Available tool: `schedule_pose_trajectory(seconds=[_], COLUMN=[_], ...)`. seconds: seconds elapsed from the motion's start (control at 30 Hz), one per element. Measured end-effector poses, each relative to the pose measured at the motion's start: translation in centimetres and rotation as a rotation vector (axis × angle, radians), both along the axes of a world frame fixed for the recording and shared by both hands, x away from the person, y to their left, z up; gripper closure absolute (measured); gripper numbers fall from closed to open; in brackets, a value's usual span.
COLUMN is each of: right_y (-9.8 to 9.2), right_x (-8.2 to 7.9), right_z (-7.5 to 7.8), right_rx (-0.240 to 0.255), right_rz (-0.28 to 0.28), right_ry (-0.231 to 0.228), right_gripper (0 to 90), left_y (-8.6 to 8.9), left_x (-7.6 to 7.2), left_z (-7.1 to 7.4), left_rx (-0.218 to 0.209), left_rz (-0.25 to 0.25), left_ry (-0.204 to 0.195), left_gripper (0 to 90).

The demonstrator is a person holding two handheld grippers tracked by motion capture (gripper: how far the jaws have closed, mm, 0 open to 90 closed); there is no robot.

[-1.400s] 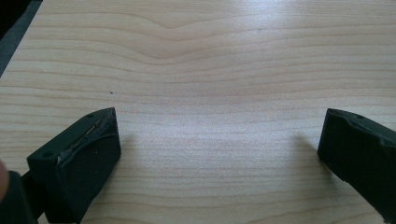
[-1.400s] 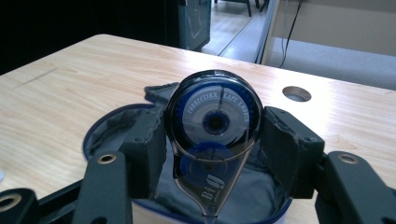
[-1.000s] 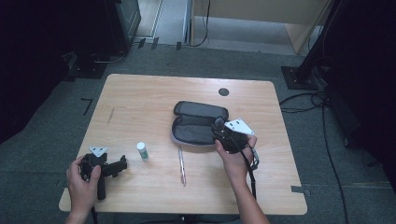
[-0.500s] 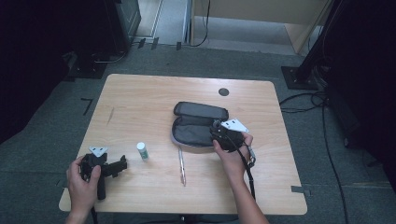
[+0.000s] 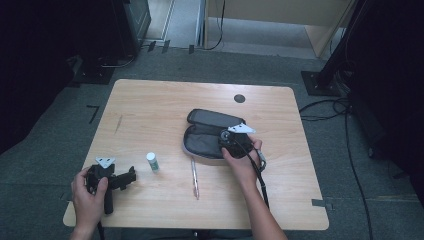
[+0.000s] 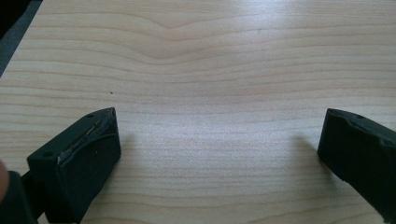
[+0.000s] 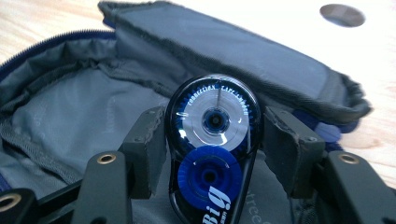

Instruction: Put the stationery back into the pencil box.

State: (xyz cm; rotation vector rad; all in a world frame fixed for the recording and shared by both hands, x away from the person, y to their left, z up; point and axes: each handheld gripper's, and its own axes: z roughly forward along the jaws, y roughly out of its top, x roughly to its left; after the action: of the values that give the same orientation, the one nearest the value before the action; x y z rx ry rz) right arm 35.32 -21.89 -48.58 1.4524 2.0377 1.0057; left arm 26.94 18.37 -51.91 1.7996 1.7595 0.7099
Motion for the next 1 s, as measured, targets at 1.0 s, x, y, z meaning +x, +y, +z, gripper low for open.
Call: schedule_pose_trajectory(seconds=[1.0], right_y=[2.7], right_x=[-6.2], right_z=[2.4], right_rx=[0.079], right_rz=[0.118], right_ry=[-0.064], right_gripper=[48.0], left_y=[0.0], left_x=[0.0], left_z=[0.0], left_rx=[-0.001], left_rz=[0.001], left_ry=[-0.001], left_gripper=[0.0])
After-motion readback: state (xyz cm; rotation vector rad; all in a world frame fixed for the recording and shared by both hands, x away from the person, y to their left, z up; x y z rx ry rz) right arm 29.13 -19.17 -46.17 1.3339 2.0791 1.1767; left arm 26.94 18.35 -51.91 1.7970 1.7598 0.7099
